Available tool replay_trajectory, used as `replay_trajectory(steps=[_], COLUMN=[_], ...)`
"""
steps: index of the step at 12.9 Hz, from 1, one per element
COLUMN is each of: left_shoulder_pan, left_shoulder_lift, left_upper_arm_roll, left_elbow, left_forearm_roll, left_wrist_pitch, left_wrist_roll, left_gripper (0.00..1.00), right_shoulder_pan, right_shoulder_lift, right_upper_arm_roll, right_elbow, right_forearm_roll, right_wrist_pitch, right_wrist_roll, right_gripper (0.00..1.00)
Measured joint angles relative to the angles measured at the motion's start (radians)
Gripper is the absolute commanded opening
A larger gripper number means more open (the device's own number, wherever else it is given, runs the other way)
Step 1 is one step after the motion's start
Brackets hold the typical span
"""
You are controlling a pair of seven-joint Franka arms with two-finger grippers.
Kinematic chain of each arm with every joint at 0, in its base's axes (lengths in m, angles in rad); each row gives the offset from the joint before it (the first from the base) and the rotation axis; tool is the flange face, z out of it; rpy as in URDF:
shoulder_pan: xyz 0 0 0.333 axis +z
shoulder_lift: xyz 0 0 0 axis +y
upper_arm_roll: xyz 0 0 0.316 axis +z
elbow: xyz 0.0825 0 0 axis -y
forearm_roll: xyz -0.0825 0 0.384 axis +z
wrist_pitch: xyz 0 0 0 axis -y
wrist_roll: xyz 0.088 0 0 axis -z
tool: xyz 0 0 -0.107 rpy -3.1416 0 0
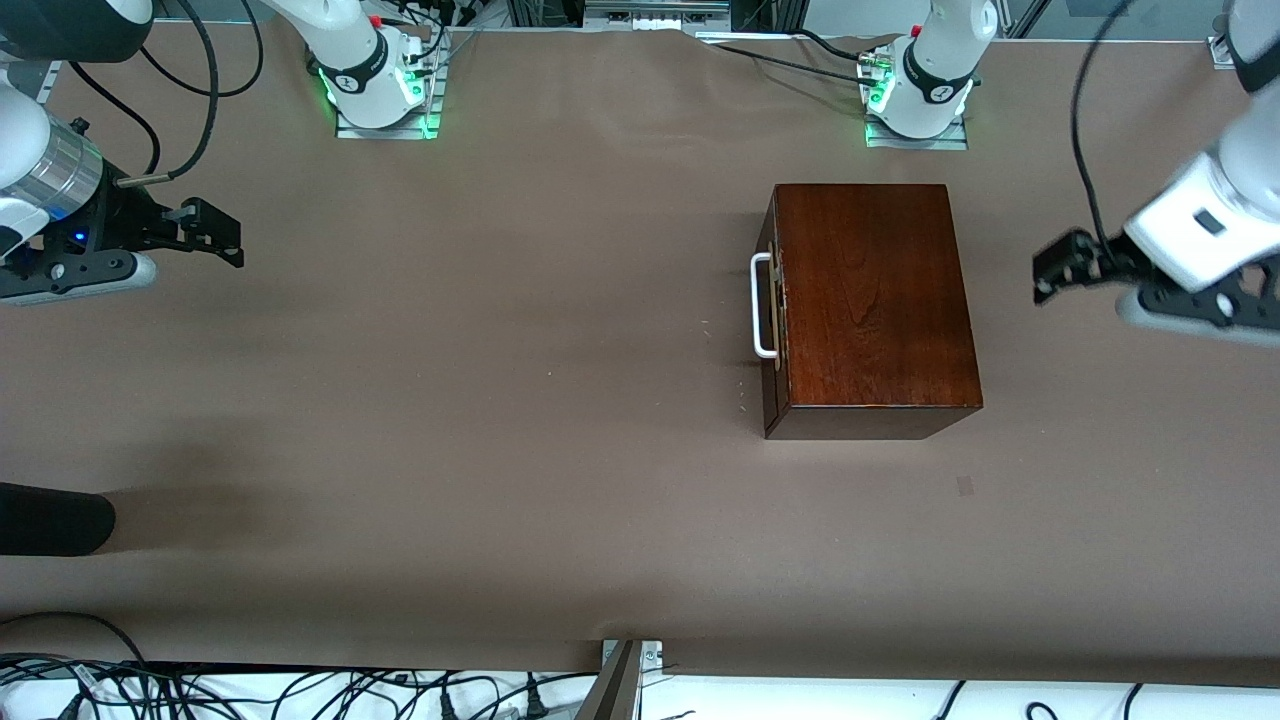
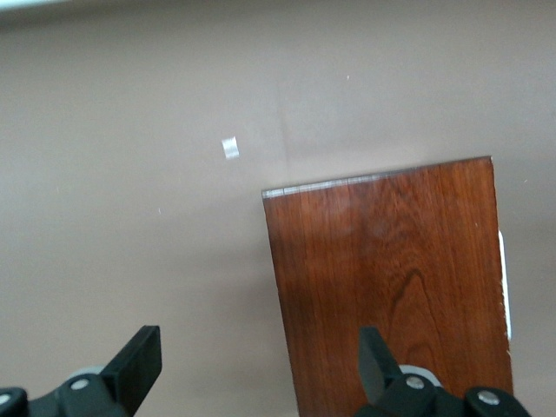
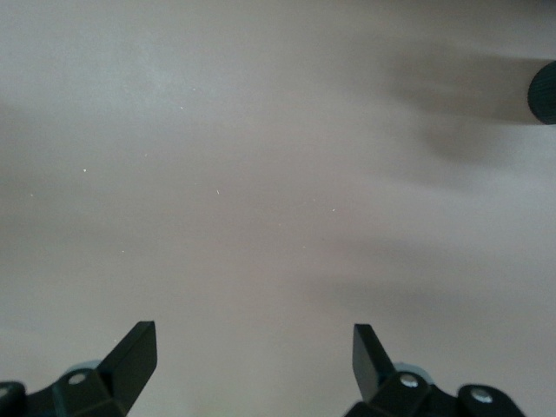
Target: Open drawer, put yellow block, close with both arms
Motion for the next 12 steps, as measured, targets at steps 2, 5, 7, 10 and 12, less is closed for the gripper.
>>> replay_trajectory(steps=[2,5,7,10,12], left_shoulder_pan=[0.021,0.026,0.026,0.003,-0.124], left_shoulder_lift=[-0.077,-0.093,-0.093,-0.095,-0.097], left_upper_arm_roll=[0.0,0.0,0.0,0.014,0.144], left_elbow=[-0.082,-0.096,-0.096,-0.096,-0.096], left_forearm_roll=[-0.011,-0.013,-0.013,-0.015,-0.015], left_wrist_pitch=[0.007,0.003,-0.002,-0.01,-0.016], left_wrist_roll=[-0.003,-0.003,-0.003,-0.004,-0.006], left_gripper=[1.0,1.0,1.0,1.0,1.0], right_shoulder_pan=[0.0,0.0,0.0,0.0,0.0], right_shoulder_lift=[0.0,0.0,0.0,0.0,0.0], right_upper_arm_roll=[0.0,0.0,0.0,0.0,0.0], right_elbow=[0.0,0.0,0.0,0.0,0.0], right_forearm_roll=[0.0,0.0,0.0,0.0,0.0], right_wrist_pitch=[0.0,0.0,0.0,0.0,0.0], right_wrist_roll=[0.0,0.0,0.0,0.0,0.0], right_gripper=[1.0,1.0,1.0,1.0,1.0])
